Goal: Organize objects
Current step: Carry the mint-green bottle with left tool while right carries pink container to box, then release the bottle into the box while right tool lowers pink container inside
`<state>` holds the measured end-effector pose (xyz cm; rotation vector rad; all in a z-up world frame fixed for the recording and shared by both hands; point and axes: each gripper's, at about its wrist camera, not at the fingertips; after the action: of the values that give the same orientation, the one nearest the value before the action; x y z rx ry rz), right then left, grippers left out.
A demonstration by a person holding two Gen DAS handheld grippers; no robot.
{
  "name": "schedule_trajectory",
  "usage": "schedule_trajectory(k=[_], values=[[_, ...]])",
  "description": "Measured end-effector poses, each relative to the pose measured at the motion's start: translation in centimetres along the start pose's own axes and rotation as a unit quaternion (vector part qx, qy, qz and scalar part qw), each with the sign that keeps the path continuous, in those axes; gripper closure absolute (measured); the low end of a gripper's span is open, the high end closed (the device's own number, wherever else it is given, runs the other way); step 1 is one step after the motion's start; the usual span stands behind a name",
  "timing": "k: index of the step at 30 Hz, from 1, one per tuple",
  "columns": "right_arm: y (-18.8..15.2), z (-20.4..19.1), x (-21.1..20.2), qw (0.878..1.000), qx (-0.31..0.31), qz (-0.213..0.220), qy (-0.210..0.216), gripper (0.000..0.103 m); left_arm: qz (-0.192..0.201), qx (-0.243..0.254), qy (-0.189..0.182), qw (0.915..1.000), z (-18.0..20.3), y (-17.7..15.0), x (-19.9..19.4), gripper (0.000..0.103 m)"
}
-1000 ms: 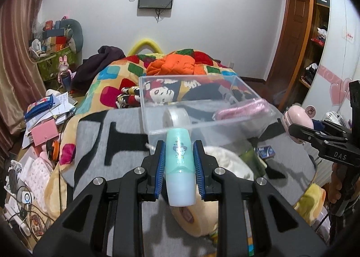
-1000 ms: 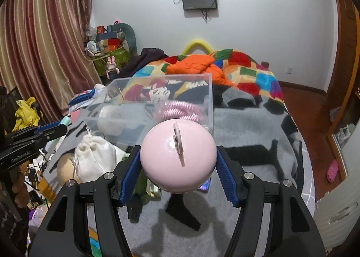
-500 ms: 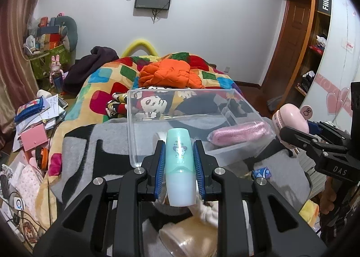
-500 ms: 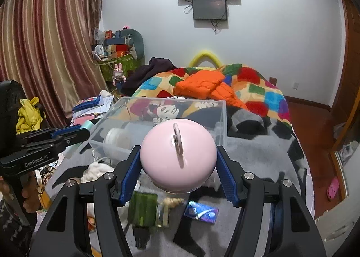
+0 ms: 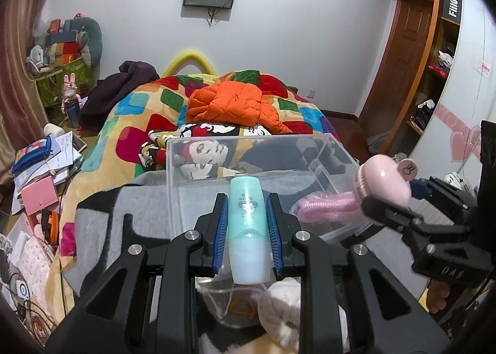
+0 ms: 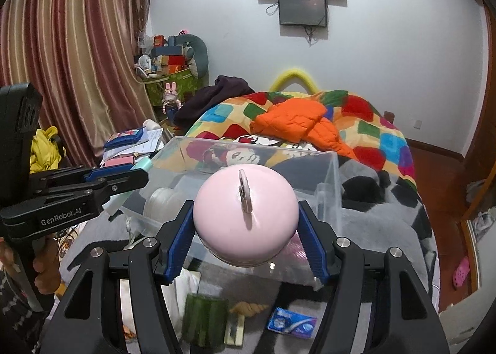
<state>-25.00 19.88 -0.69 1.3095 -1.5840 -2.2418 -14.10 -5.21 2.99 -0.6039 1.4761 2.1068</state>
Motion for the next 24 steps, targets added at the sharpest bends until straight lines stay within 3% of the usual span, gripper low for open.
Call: schedule_trajectory(k=[13,24], values=[[0.8,-0.9,3.4,1.0,-0.017,-0.02,0.015,0.043,-0.039,0.013,-0.011,0.9991,0.7,1.5,3.7,0.079],[0.4,-1.1,5.4,0.999,-0.023,-0.034,0.019,0.043,-0.093,-0.011,-0.021,0.9954,-0.3,1.8,7.1,0.079]])
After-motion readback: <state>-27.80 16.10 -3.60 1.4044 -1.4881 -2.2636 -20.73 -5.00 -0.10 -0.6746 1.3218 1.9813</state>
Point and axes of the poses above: each gripper's, at about its wrist camera, not at the fingertips, and x roughly the way its jaws point, z to its right, y to its top, and after that the axes turned 10 degrees about -x, right-handed
